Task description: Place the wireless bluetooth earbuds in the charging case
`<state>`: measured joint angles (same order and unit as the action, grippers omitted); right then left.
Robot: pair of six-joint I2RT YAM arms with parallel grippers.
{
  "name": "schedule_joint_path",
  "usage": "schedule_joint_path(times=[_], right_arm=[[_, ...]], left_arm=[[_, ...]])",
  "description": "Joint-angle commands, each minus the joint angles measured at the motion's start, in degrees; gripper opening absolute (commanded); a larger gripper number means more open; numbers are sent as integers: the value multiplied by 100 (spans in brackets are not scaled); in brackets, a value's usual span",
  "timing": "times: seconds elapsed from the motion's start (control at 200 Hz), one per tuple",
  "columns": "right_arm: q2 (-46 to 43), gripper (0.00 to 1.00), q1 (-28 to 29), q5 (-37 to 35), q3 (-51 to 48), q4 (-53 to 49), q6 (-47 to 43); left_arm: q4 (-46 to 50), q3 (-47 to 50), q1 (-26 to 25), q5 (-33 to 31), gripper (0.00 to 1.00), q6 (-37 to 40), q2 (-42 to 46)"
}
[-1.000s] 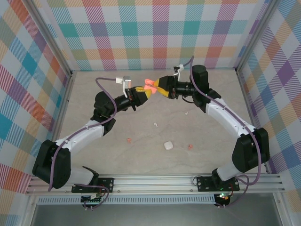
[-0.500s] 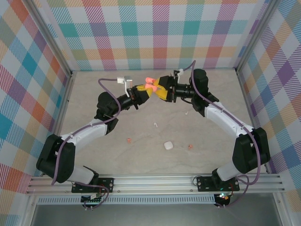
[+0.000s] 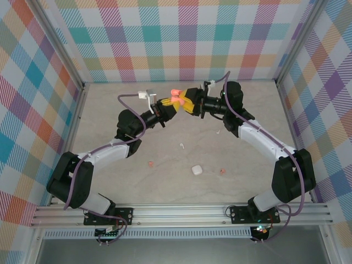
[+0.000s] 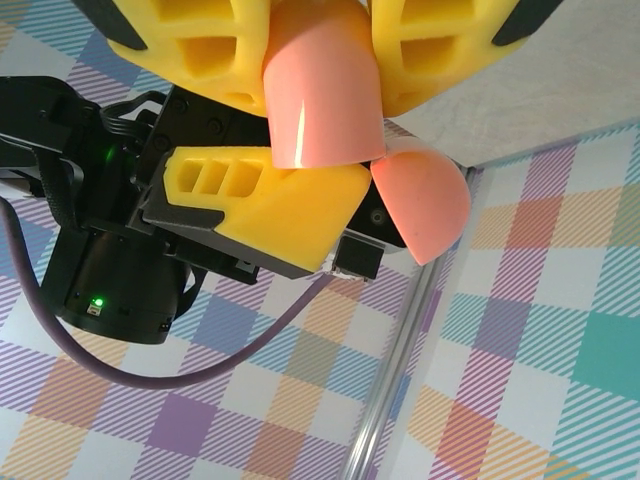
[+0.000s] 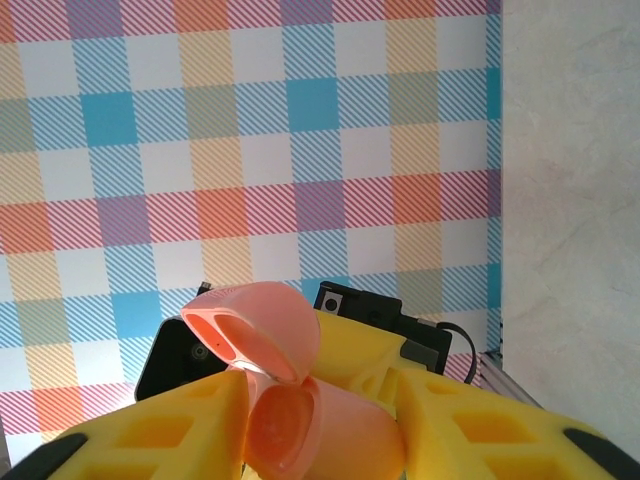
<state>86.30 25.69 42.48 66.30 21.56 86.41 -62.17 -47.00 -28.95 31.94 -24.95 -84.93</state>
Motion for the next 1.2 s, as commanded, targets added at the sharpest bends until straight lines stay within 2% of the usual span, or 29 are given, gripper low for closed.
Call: schedule_joint_path(times=[0.0,0.125,0.275,0.465,0.57,0.645,0.735,0.9,1.045,1.195], right_arm=[[-19,37,112,107,-7,289,91],[-125,33,120,40,52,-62,-270],[-410,30,120,-252,196,-1087,-1377],[-689,29,120,-634,255,-1590,-2197],[-843,29,128,-879,321,-1855,-2784],[-932,29,128,-1050,391,-2064,-3274],[-1009,29,128,-1111,393,-2061,-3714],[-1045,30,138,-1060,366,-1979,-4092],[-1047,31,146,-896,375,-1959,-4171],[-1135,31,146,-763,283,-1953,-4305]], left_arm=[[-184,93,-174,-56,3,313,36],[109,112,-221,-74,6,576,69],[341,89,-234,-65,17,697,103],[1067,42,-234,-84,49,1019,390],[1709,102,-221,-334,56,1316,794],[2324,106,-201,-452,58,1564,1133],[2886,63,-147,-242,58,1703,1439],[3186,36,-76,363,57,1872,1697],[3271,19,-58,496,57,2468,1685],[3533,-147,-44,354,58,2805,1604]])
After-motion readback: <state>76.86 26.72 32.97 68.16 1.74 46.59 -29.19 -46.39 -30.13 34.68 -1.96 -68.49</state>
